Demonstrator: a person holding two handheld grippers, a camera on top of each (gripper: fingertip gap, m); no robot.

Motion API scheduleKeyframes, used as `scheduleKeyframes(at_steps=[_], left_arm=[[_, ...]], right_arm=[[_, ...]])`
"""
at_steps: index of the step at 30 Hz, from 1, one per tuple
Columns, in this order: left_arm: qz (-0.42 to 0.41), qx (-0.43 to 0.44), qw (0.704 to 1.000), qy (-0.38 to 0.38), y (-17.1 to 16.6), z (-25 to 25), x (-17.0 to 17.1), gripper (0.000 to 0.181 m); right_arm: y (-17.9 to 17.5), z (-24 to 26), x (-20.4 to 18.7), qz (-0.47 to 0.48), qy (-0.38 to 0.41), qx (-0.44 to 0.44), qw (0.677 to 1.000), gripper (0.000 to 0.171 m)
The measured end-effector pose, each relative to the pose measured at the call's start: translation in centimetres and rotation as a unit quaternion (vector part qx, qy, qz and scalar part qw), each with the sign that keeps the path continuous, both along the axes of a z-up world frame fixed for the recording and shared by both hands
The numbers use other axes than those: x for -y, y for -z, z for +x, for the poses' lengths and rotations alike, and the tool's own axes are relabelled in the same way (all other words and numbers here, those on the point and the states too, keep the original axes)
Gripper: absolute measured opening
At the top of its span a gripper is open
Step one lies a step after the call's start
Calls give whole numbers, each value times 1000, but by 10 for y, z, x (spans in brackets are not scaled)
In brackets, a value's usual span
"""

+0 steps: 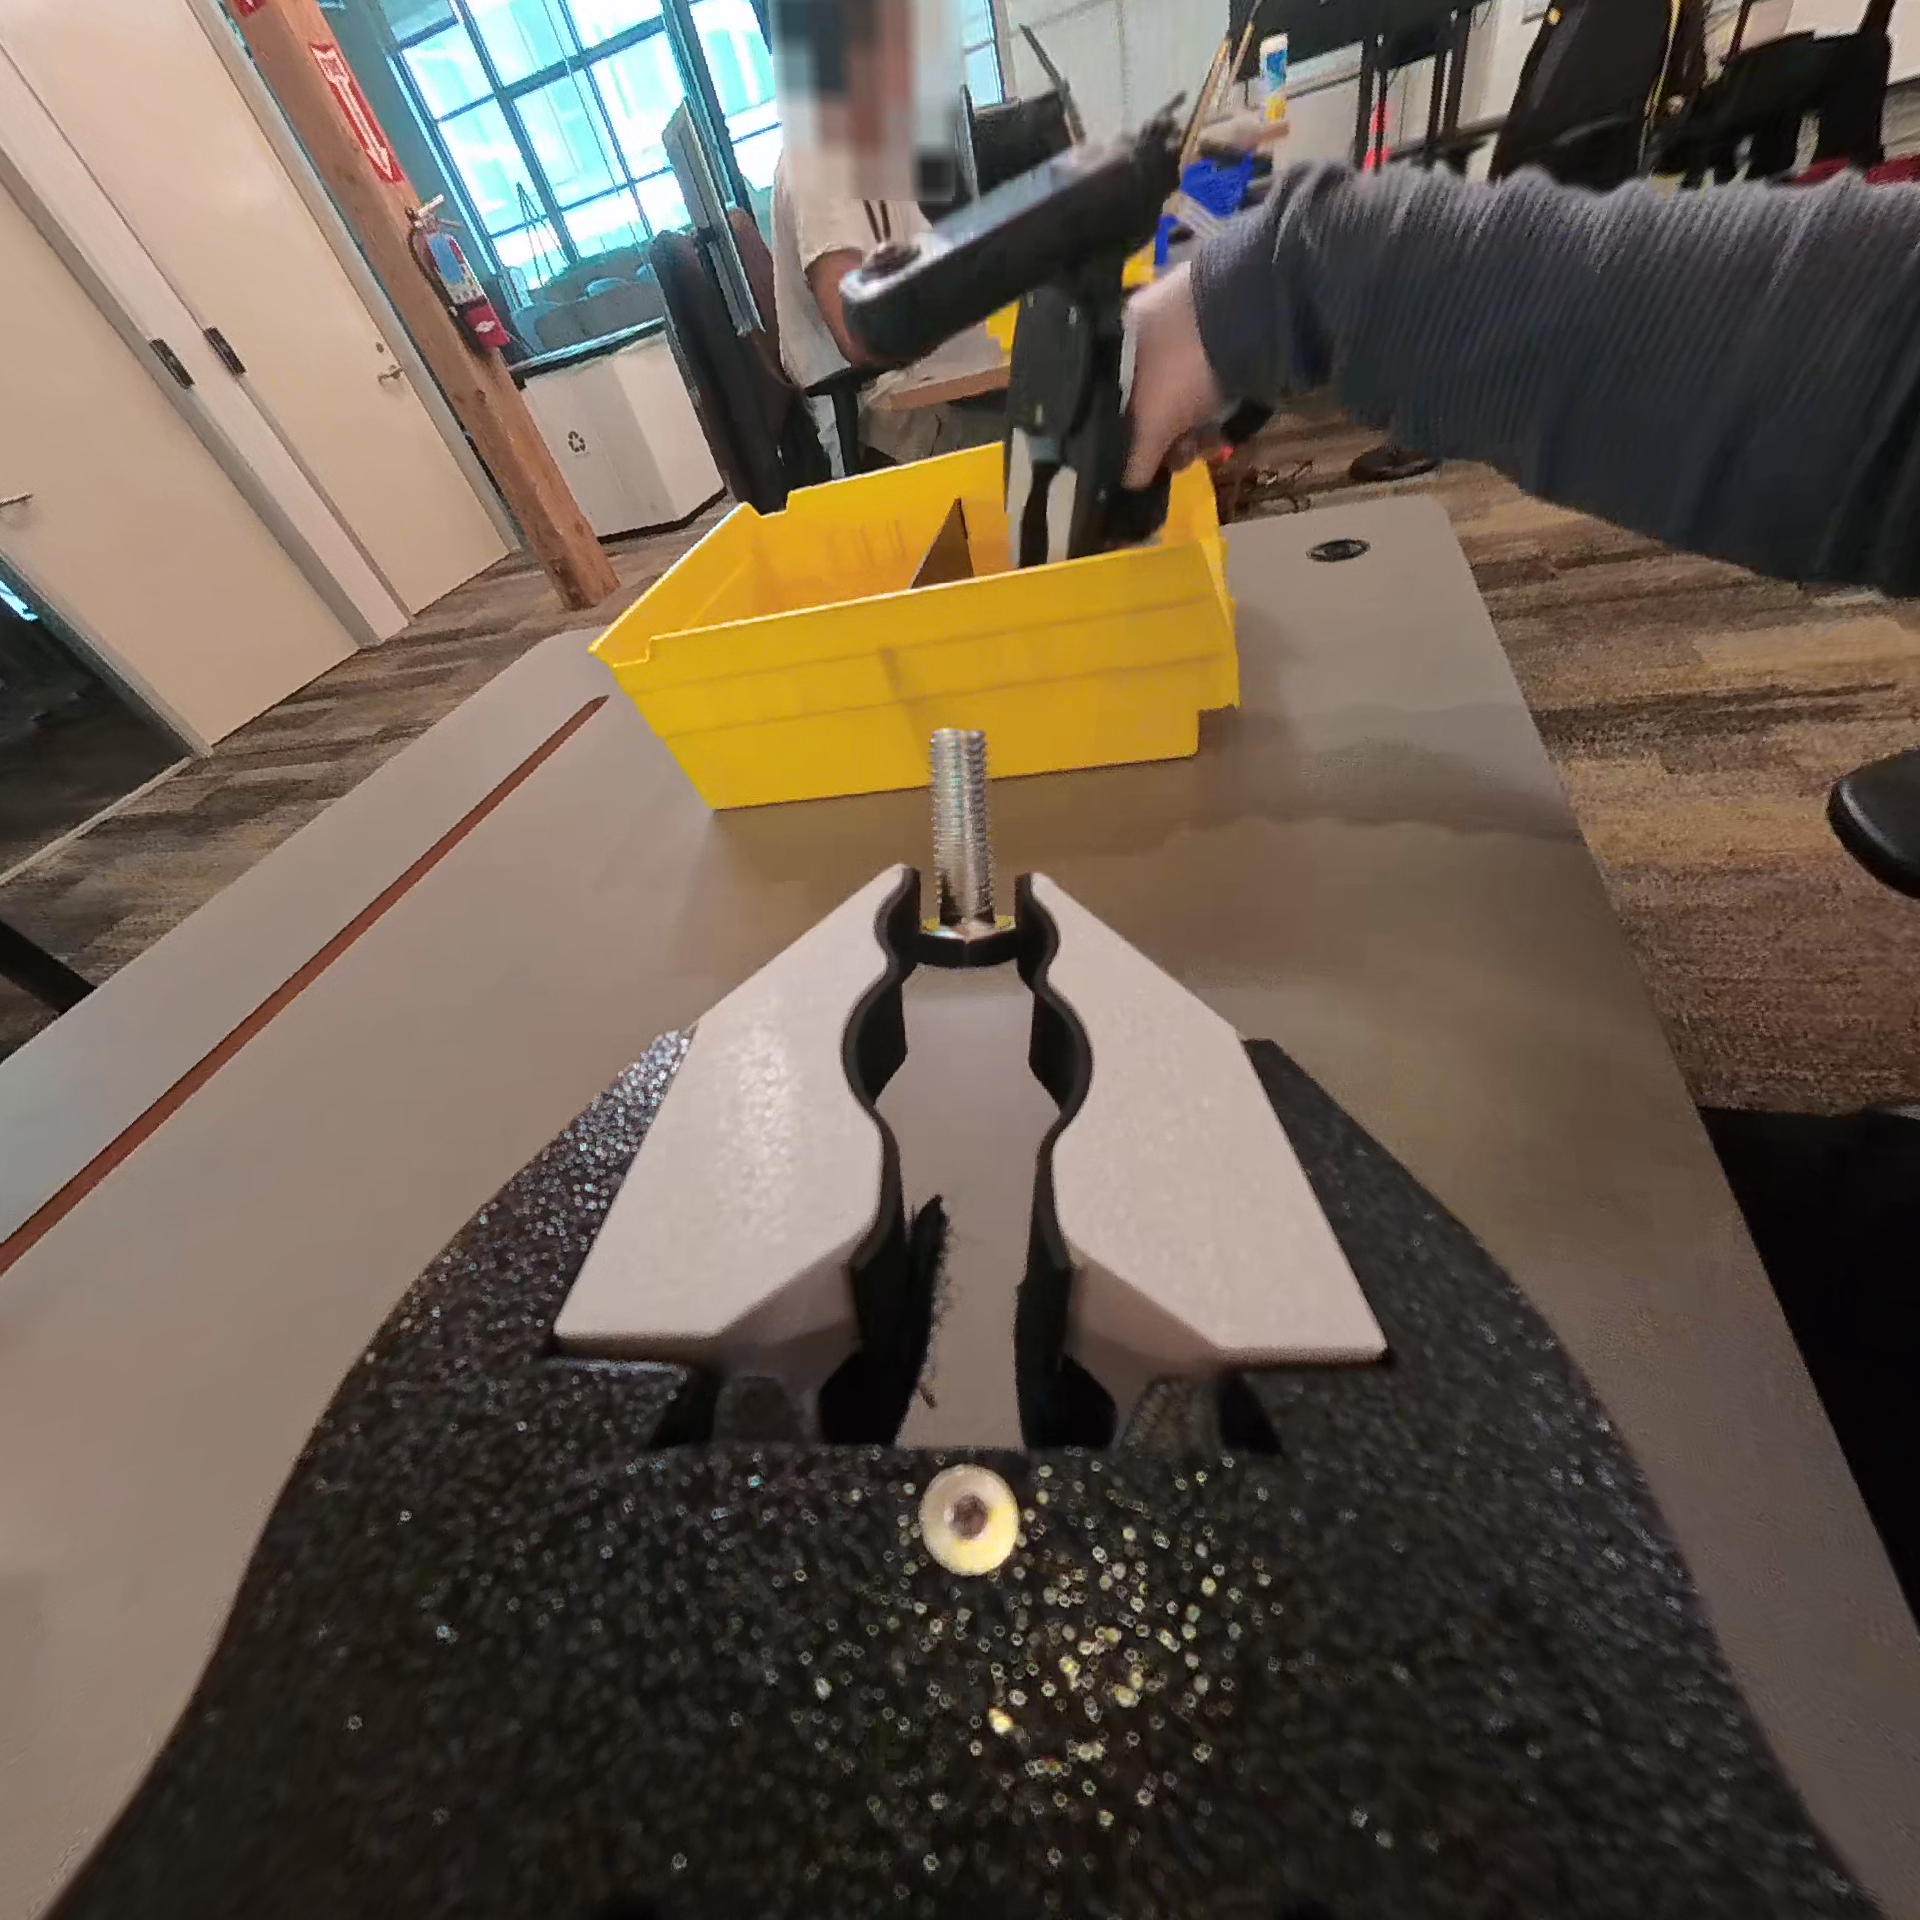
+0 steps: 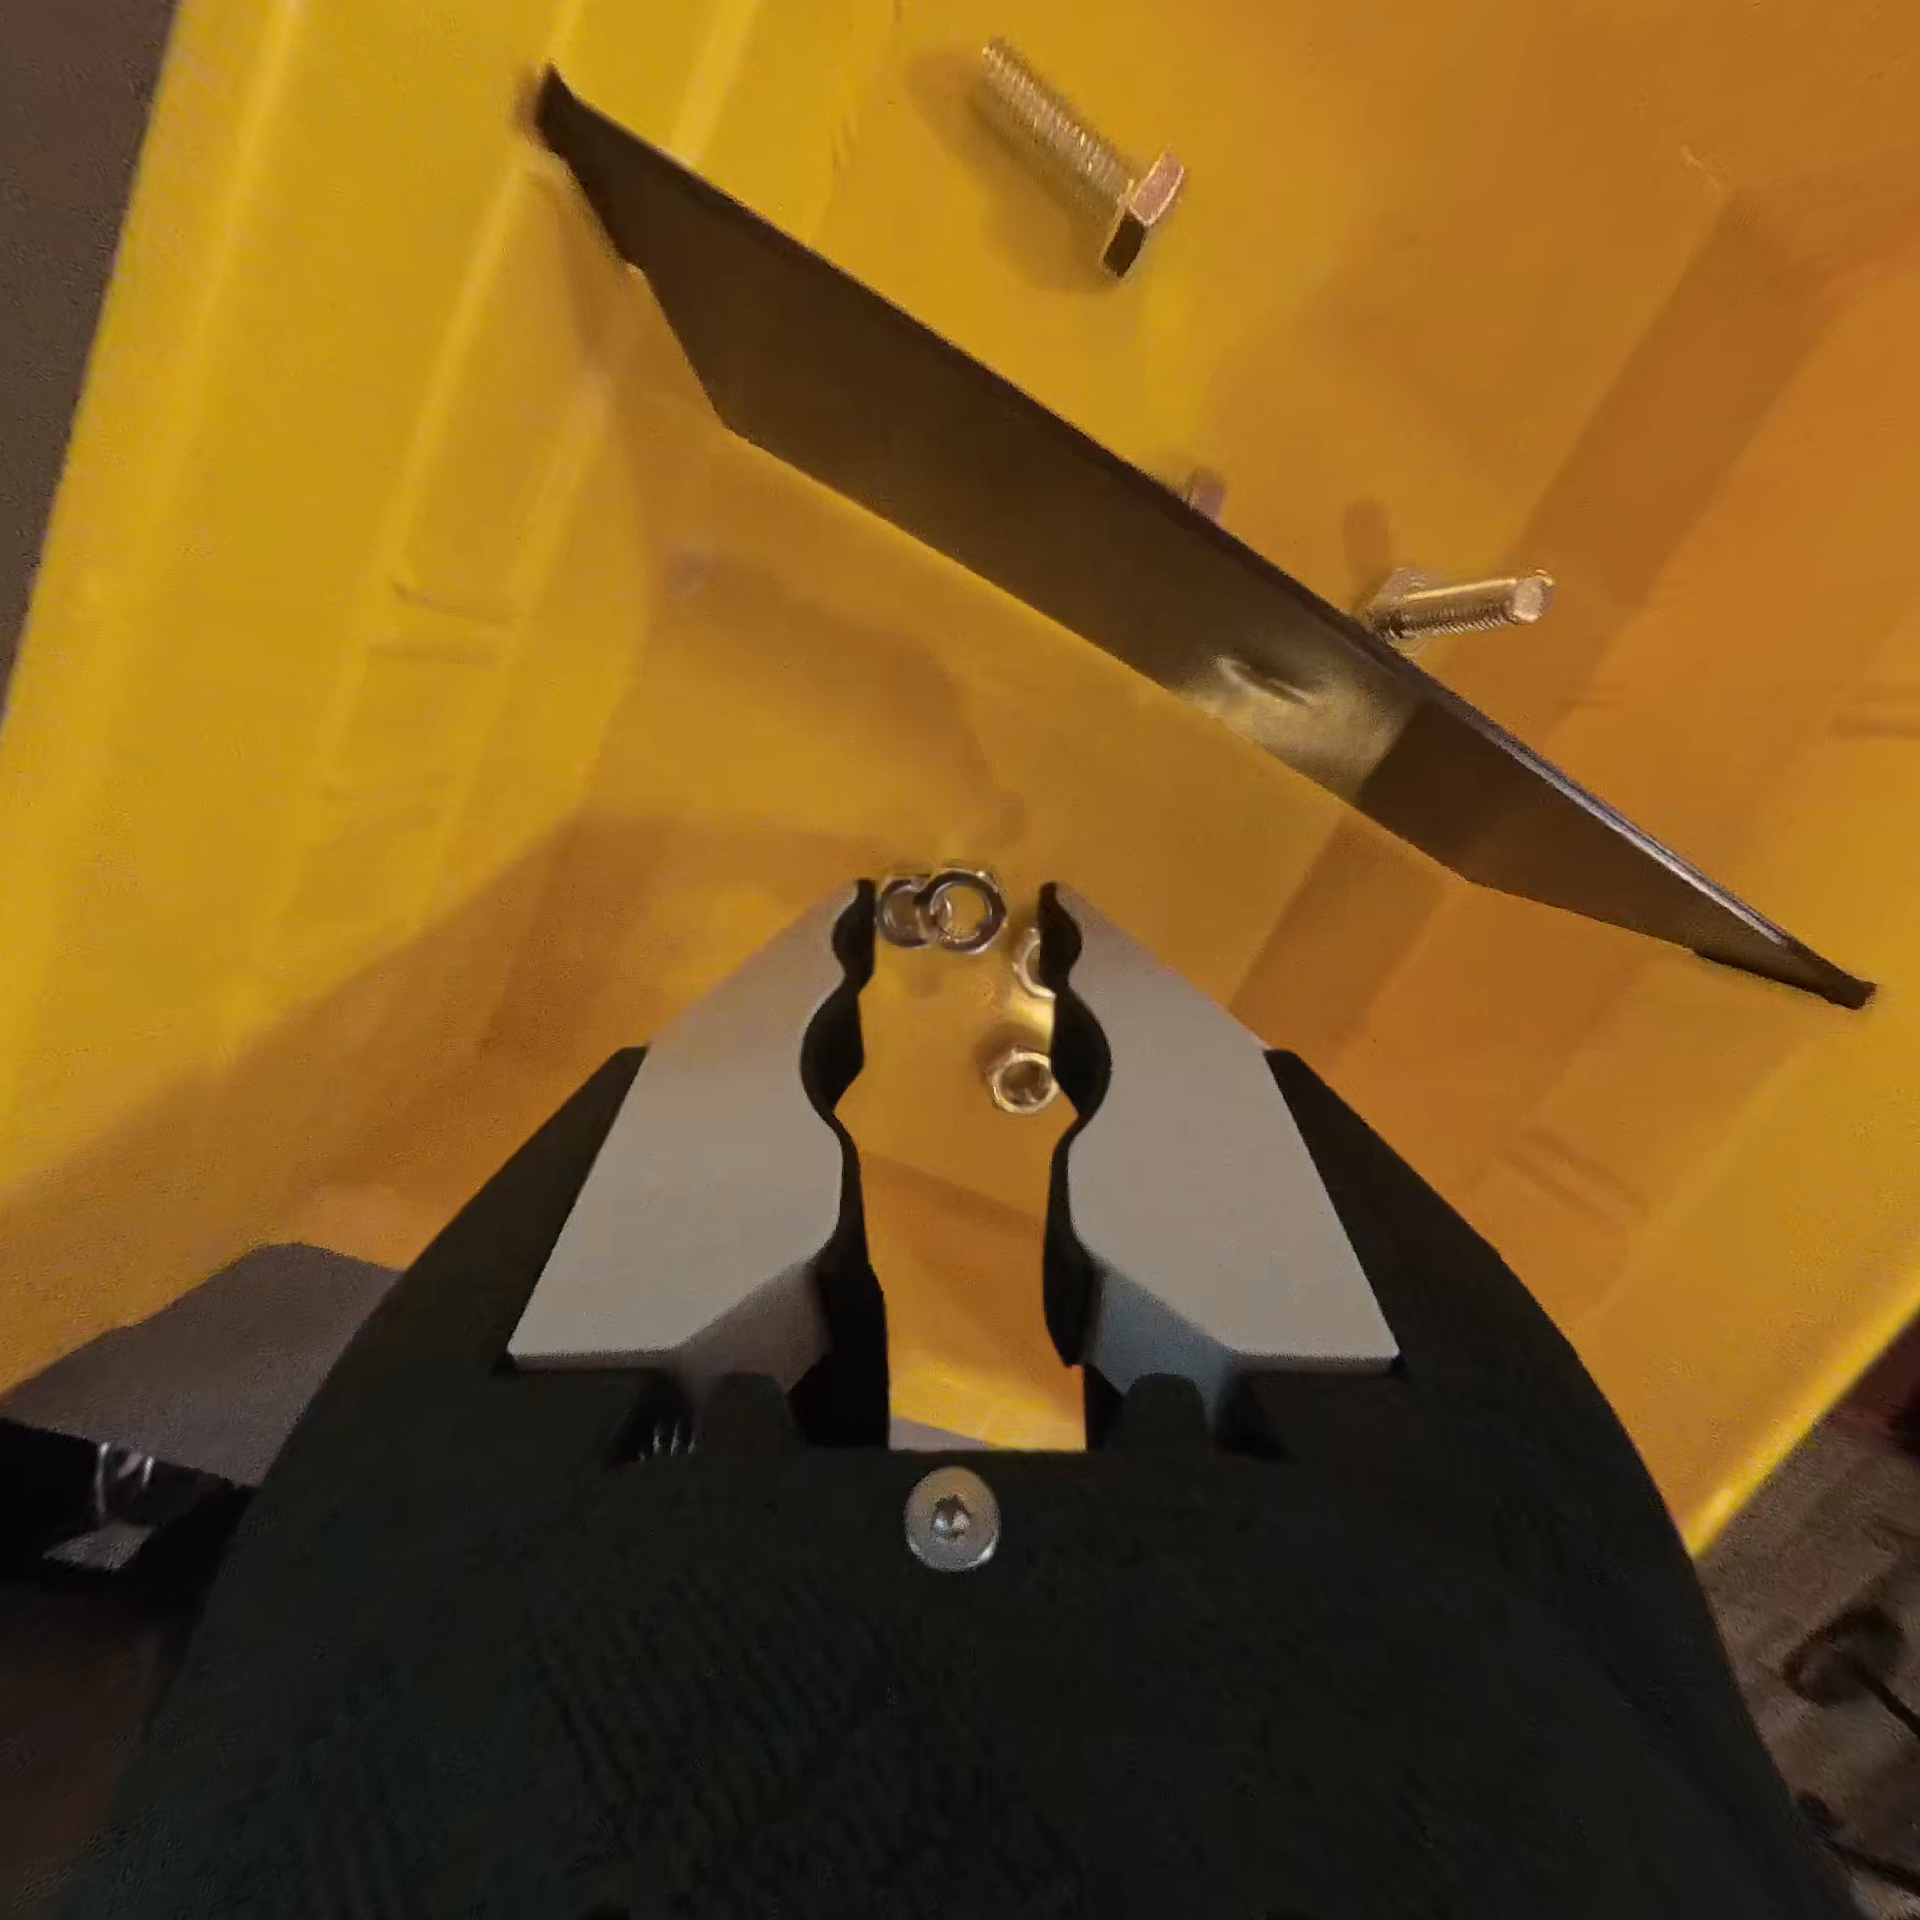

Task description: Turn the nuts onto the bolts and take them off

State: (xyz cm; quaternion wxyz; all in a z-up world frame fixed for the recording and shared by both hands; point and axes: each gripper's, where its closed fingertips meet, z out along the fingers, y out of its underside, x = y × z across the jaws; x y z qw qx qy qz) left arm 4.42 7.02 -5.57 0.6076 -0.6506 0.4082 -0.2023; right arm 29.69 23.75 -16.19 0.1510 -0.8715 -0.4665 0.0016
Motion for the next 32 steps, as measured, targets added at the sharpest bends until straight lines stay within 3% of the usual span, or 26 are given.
scheduleKeyframes(at_steps=[1, 3, 5, 7, 10, 15, 18, 21, 23, 24, 27, 30, 32], left_arm=[[0, 4, 1000, -2, -1, 1, -1, 16], [5, 8, 1000, -8, -2, 2, -2, 16], [20, 9, 1000, -13, -6, 2, -2, 16], [44, 12, 999, -20, -12, 4, -2, 16], [79, 21, 996, -28, -22, 10, -3, 16], [90, 40, 995, -15, -32, 23, 1, 16], [91, 39, 995, -13, -31, 26, 3, 16], [88, 44, 995, -11, -31, 28, 5, 16], [77, 68, 995, -4, -33, 29, 6, 16], [77, 85, 993, -11, -36, 27, 5, 20], [57, 96, 991, -71, -31, 8, -13, 67], [46, 125, 983, -129, -28, -15, -28, 84], [48, 139, 976, -163, -25, -29, -36, 86]], right_arm=[[1, -2, 0, -1, 5, -8, 1000, 43], [-16, 8, -5, 44, 36, 5, 998, 53], [-56, 0, -2, 122, 45, -25, 991, 46], [-106, -63, 26, 182, -36, -174, 967, 33], [-165, -168, 110, 205, -216, -388, 872, 29], [-173, -230, 176, 153, -284, -492, 809, 30], [-165, -240, 187, 104, -294, -504, 805, 28], [-158, -247, 191, 92, -301, -505, 804, 8], [-160, -248, 193, 88, -309, -504, 801, 8], [-162, -246, 191, 89, -315, -503, 800, 8], [-178, -218, 134, 172, -266, -474, 822, 8], [-170, -152, 13, 268, -109, -335, 897, 8], [-138, -110, -49, 254, -34, -225, 940, 8]])
